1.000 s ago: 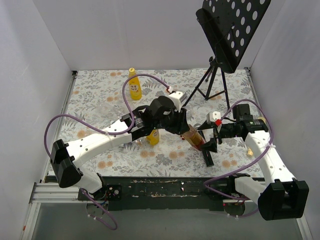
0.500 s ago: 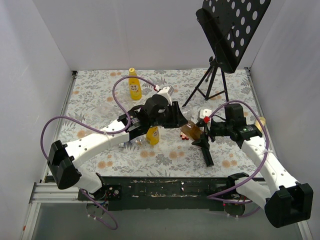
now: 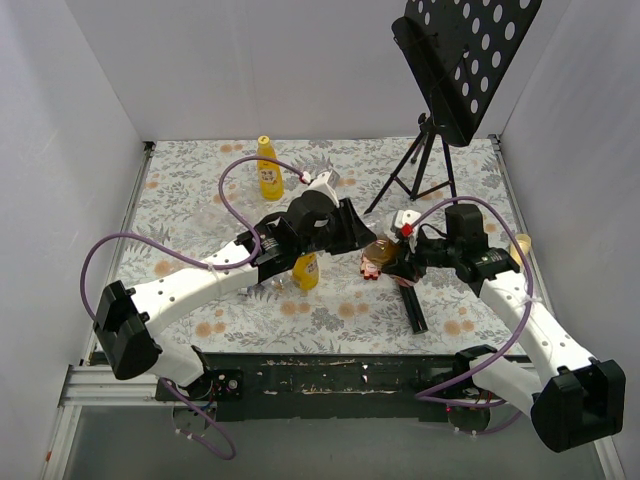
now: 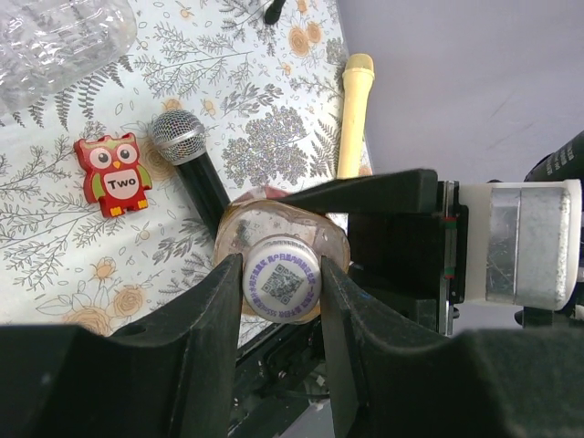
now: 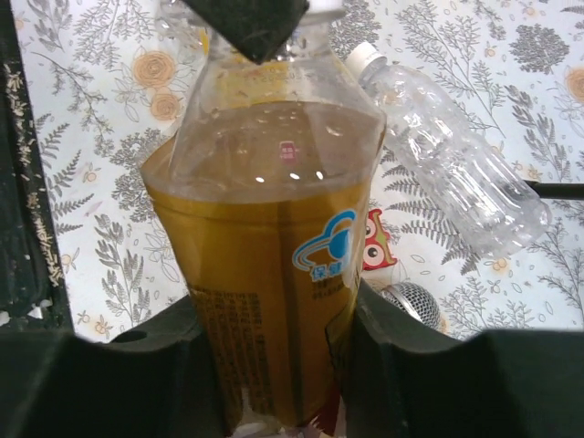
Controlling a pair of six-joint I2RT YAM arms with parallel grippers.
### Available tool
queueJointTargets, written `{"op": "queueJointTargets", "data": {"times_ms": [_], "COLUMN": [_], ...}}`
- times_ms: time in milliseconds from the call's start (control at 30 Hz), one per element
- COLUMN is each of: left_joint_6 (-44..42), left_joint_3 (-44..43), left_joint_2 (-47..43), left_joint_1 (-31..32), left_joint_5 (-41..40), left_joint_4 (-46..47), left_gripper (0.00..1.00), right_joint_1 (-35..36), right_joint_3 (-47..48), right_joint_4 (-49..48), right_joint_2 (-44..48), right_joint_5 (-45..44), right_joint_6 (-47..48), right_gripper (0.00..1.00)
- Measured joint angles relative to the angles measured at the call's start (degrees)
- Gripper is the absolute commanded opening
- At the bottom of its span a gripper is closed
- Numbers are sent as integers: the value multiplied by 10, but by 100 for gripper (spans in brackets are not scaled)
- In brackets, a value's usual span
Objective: Unscrew the bottle caps
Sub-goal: Pick up the plastic bottle at the center of the board.
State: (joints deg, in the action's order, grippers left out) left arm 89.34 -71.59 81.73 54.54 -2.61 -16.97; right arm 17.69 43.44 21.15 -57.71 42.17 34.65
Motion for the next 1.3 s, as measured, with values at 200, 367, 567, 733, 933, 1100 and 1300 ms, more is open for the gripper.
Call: {"op": "queueJointTargets", "data": {"times_ms": [200, 367, 567, 733, 933, 1100, 1300], "left_joint_6": [7, -14, -107, -219, -349, -420, -495], "left_joint_3": [24, 55, 68, 91, 143, 189, 225], "left_joint_2": [-14, -59, -166, -236, -289, -315, -323], "left_joint_1": [-6, -26, -52, -52, -52, -52, -52], "left_joint_5": [-1, 21, 43, 80, 136, 181, 254], "left_joint_4": [14, 24, 37, 49, 54, 69, 102], "left_gripper": [43, 81, 98, 98, 98, 98, 98], "right_joint_1": [5, 4, 0, -2, -4, -4, -4], "right_joint_3": [1, 10, 15, 15, 15, 15, 15], "right_joint_4": [11, 49, 107, 133, 174, 196, 208], "right_joint_2": [-11, -14, -14, -5, -10, -19, -22], "right_joint_5": [17, 31, 48, 61, 90, 111, 127], "right_joint_6": [24, 47, 80, 104, 145, 170, 186], "right_gripper": [16, 15, 15, 14, 14, 13, 13]}}
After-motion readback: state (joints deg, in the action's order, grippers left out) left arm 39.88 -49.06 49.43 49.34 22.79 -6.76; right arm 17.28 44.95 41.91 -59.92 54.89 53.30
